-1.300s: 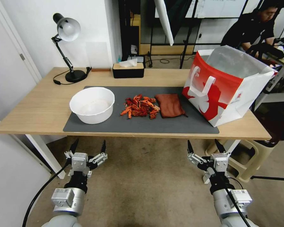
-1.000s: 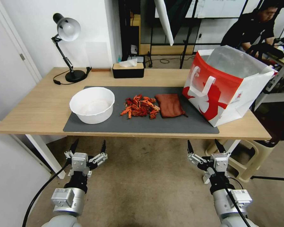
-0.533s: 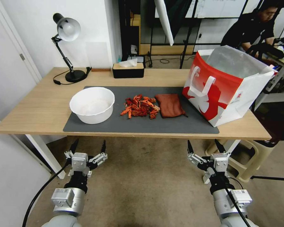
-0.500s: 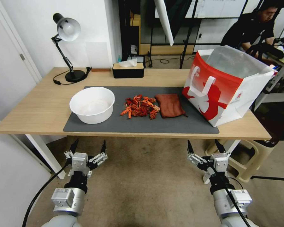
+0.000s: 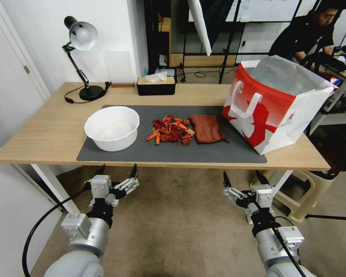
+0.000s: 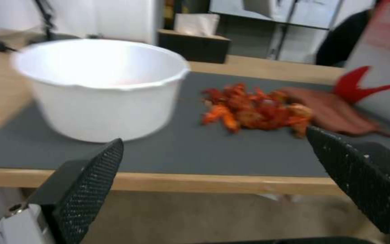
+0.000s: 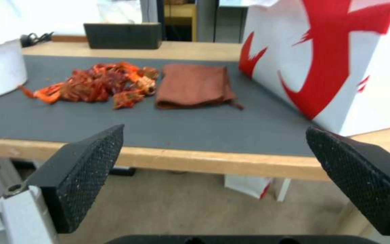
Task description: Sweep shrimp from table into container with towel, then put container into takeout bag.
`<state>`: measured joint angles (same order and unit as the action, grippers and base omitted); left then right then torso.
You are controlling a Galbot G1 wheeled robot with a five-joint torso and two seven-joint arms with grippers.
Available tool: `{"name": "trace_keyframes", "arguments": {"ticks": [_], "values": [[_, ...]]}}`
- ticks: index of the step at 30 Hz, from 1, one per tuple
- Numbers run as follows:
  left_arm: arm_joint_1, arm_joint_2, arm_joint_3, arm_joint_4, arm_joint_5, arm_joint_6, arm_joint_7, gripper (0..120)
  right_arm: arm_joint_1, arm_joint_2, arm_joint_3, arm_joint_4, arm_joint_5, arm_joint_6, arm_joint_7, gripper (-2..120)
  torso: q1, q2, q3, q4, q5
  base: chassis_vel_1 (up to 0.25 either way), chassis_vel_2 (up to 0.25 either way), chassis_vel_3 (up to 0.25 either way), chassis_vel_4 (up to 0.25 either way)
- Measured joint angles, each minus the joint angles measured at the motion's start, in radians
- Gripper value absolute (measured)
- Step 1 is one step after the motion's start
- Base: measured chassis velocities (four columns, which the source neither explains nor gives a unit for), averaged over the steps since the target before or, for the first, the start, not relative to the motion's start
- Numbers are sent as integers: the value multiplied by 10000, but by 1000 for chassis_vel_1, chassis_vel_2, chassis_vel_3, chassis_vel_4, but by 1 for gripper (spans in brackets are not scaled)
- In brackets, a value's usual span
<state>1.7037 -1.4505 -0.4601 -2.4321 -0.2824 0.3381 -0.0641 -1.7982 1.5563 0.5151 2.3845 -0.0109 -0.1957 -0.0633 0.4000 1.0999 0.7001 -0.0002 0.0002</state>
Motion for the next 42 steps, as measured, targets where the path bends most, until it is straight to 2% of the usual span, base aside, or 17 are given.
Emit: {"name": "trace_keyframes", "arguments": {"ticks": [2, 6, 8, 23, 26, 30, 32, 35, 37, 38, 40, 41, 42], "values": [[-62, 37, 19, -22, -111, 117, -31, 100, 14, 87, -5, 153, 0, -335, -113, 100, -1, 1, -1, 1, -1, 0, 0, 0, 0], [-77, 62, 51, -3, -142, 177, -28, 100, 114, 416, -3, 684, 112, -1581, -539, 100, 3, 1, -1, 2, -3, 0, 0, 0, 0], [-75, 63, 49, 9, -133, 177, -25, 100, 162, 437, 109, 755, 216, -1760, -580, 100, 3, 1, -1, 2, -6, 0, 0, 0, 0], [-126, 94, -11, 242, -75, -20, -20, 100, 232, 434, 182, 712, 302, -1841, -605, 100, 1, 1, -1, 2, -2, 0, 0, 0, 0], [-430, 193, -157, 548, -473, -757, -26, 100, 249, 416, 163, 657, 305, -1756, -577, 100, 0, 1, 0, 2, -2, 0, 0, 0, 0], [-762, 348, -347, 911, -701, -1067, 116, 100, 253, 407, 157, 585, 331, -1600, -546, 100, 1, 1, 0, 1, -3, 0, 0, 0, 0], [-1155, 536, -542, 1314, -915, -1288, 279, 100, 256, 403, 144, 535, 344, -1551, -532, 100, 0, 0, -1, 2, -4, 0, 0, 0, 0], [-1556, 705, -618, 1584, -1155, -1359, 395, 100, 260, 397, 131, 477, 354, -1513, -496, 100, 0, 0, 0, 1, -2, 0, 0, 0, 0], [-2089, 1006, -660, 1908, -1402, -1418, 496, 100, 260, 401, 95, 407, 356, -1462, -459, 100, 1, 0, 0, 2, -3, 0, 0, 0, 0], [-2089, 1006, -660, 1908, -1402, -1418, 496, 100, 260, 401, 95, 407, 356, -1462, -459, 100, 1, 0, 0, 2, -3, 0, 0, 0, 0], [-2499, 1366, -718, 2147, -1656, -1411, 549, 100, 255, 400, 31, 364, 336, -1445, -451, 100, 0, 0, 0, 0, -4, 0, 0, 0, 0], [-2499, 1366, -718, 2147, -1656, -1411, 549, 100, 255, 400, 31, 364, 336, -1445, -451, 100, 0, 0, 0, 0, -4, 0, 0, 0, 0], [-2750, 1703, -784, 2317, -1867, -1380, 565, 100, 256, 401, -13, 346, 311, -1437, -447, 100, 1, 0, 0, 0, -2, 0, 0, 0, 0]]}}
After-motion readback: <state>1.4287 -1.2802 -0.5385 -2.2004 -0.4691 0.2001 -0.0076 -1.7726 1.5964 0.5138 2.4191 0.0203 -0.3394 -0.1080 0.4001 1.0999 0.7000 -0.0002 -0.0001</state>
